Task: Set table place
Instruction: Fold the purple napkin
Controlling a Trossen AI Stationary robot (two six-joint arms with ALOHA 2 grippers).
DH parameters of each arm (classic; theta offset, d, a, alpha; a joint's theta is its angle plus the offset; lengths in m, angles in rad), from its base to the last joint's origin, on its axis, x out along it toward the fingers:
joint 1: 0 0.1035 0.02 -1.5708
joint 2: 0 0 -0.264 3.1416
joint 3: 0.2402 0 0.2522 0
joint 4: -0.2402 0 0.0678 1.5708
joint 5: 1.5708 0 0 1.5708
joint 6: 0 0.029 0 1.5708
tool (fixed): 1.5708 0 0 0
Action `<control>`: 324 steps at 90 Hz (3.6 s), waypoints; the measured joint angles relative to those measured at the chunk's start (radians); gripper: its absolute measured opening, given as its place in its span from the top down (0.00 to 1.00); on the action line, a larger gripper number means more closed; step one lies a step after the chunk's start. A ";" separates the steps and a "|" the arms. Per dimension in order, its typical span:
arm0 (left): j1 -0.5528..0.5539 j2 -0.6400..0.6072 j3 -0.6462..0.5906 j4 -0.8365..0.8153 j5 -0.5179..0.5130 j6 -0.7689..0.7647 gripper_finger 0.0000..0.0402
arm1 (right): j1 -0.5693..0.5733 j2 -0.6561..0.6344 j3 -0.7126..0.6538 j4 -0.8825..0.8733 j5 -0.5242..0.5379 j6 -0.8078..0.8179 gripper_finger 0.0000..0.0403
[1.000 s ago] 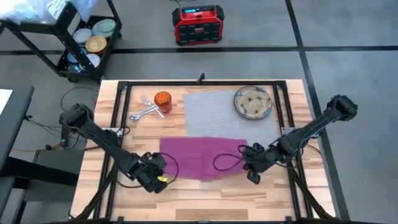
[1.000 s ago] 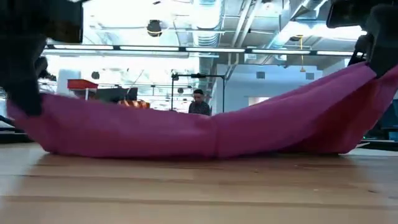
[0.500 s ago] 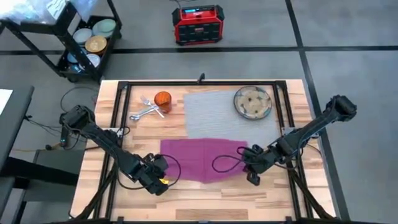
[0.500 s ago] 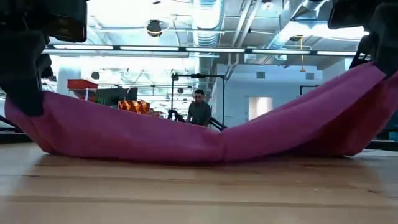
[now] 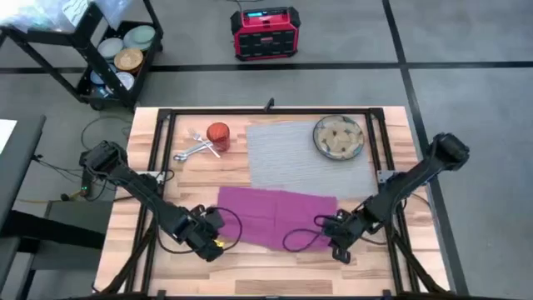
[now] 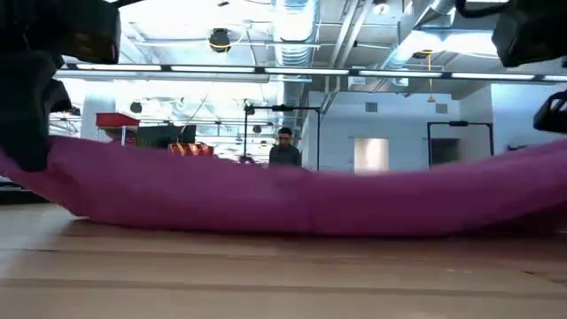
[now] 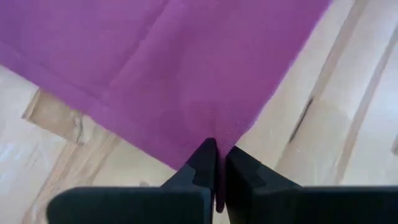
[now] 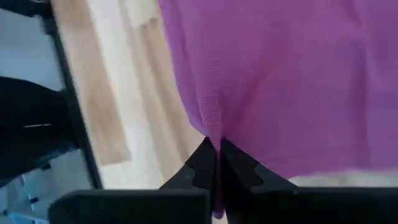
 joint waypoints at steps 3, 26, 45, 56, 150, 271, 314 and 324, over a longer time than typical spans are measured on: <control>-0.004 0.000 0.000 0.000 0.012 0.002 1.00 | 0.008 0.008 0.001 0.048 0.001 -0.015 0.95; -0.045 0.000 0.000 0.014 0.060 0.012 1.00 | 0.032 0.025 0.002 0.187 0.003 -0.025 0.67; -0.064 0.000 0.000 0.081 0.061 -0.008 0.89 | 0.017 0.025 0.002 0.184 0.005 0.024 0.46; -0.064 0.000 0.000 0.176 0.060 -0.004 0.77 | -0.019 0.025 0.002 0.168 0.020 0.016 0.44; -0.041 0.207 0.040 0.337 0.020 0.087 0.77 | -0.100 0.025 0.002 0.137 0.057 -0.032 0.62; -0.188 0.122 0.071 -0.050 0.011 0.000 0.77 | -0.101 0.025 0.002 0.100 0.057 -0.006 0.62; -0.187 0.122 0.008 -0.023 0.064 0.002 0.79 | -0.101 0.025 0.002 0.099 0.057 -0.010 0.62; -0.187 0.123 -0.011 0.026 0.060 -0.019 0.80 | -0.103 0.025 0.002 0.061 0.062 0.004 0.62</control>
